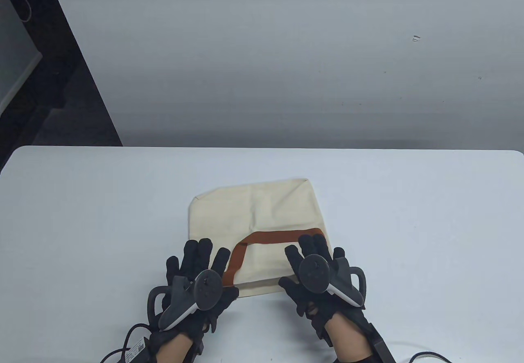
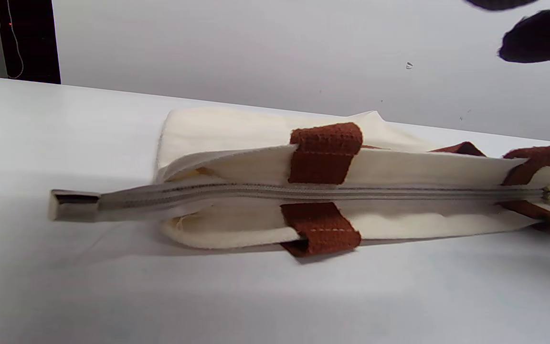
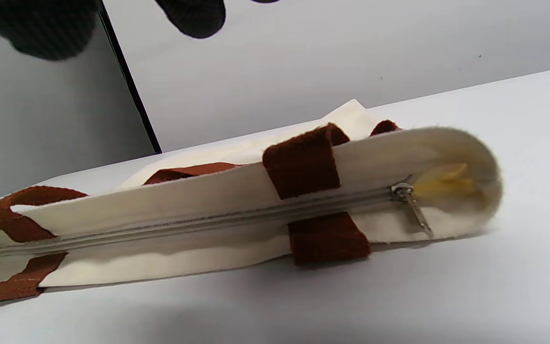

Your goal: Zip the canvas bag

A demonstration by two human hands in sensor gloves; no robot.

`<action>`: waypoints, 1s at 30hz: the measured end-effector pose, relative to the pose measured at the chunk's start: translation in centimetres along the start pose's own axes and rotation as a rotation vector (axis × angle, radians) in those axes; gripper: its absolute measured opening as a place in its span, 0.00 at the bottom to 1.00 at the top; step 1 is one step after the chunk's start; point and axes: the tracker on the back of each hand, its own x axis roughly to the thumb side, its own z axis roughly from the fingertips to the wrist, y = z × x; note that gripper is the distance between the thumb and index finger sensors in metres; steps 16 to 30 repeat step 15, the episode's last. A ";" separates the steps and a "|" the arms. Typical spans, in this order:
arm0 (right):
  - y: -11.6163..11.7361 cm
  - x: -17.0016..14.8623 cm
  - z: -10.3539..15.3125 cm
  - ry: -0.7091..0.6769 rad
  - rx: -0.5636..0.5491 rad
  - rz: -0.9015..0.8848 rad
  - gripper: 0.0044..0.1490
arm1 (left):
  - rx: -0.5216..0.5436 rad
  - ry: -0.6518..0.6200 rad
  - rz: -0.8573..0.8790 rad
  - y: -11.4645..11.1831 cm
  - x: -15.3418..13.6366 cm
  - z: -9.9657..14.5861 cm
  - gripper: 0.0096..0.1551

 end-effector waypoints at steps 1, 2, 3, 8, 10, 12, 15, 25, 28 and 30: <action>0.0 0.0 0.0 0.001 0.001 -0.002 0.48 | 0.002 -0.001 -0.001 0.0 0.0 0.0 0.51; 0.0 -0.1 0.0 0.001 0.001 -0.005 0.48 | 0.003 -0.002 0.001 0.0 0.0 0.0 0.51; 0.0 -0.1 0.0 0.003 0.001 -0.007 0.48 | 0.003 -0.001 0.001 0.0 0.0 0.0 0.51; 0.0 -0.2 -0.1 0.005 0.013 -0.018 0.48 | -0.016 0.006 0.001 -0.1 -0.1 -0.1 0.51; 0.0 -0.2 -0.1 0.006 0.018 -0.023 0.47 | -0.014 0.005 0.003 -0.2 0.0 -0.1 0.51; 0.0 -0.3 -0.1 0.009 0.022 -0.025 0.48 | -0.018 0.005 0.003 -0.1 0.0 -0.1 0.51; 0.1 -0.3 -0.1 0.014 0.029 -0.032 0.48 | -0.018 0.001 0.004 -0.2 0.0 -0.1 0.50; 0.1 -0.3 -0.1 0.014 0.029 -0.032 0.48 | -0.018 0.001 0.004 -0.2 0.0 -0.1 0.50; 0.1 -0.3 -0.1 0.014 0.029 -0.032 0.48 | -0.018 0.001 0.004 -0.2 0.0 -0.1 0.50; 0.1 -0.3 -0.1 0.014 0.029 -0.032 0.48 | -0.018 0.001 0.004 -0.2 0.0 -0.1 0.50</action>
